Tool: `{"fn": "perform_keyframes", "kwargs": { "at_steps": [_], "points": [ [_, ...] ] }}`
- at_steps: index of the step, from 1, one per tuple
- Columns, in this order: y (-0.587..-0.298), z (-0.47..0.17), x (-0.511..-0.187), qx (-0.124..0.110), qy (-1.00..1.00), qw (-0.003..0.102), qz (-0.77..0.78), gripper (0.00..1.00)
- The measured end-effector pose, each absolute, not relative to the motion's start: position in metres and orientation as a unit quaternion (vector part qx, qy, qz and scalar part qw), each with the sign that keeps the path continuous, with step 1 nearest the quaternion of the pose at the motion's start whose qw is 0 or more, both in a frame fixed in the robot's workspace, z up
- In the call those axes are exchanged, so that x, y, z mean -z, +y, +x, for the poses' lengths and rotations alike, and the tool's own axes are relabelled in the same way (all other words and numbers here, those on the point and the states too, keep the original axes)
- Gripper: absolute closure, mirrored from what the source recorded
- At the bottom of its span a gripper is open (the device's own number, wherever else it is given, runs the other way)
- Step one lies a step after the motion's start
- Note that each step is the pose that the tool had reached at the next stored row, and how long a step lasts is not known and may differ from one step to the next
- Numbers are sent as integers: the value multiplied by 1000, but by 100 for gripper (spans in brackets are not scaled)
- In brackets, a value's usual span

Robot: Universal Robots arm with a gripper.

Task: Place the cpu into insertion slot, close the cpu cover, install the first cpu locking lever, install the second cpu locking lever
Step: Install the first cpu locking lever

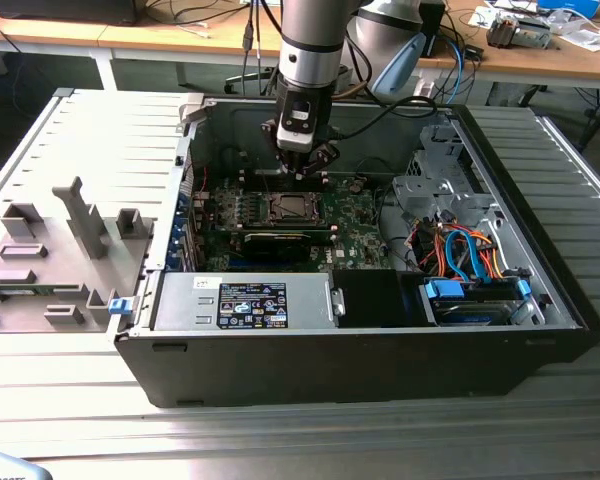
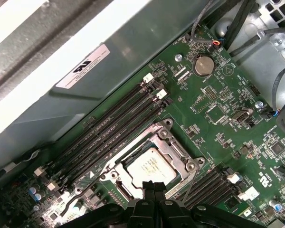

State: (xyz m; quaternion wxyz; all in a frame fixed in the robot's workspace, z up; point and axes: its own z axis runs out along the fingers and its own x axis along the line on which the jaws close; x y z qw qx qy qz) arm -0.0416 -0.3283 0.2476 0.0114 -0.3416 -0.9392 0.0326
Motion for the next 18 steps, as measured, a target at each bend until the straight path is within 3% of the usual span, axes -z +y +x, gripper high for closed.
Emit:
{"fn": "perform_keyframes", "kwargs": {
  "at_steps": [18],
  "points": [
    [-328,-42,-248,-33,-942,11,-335,89]
  ]
}}
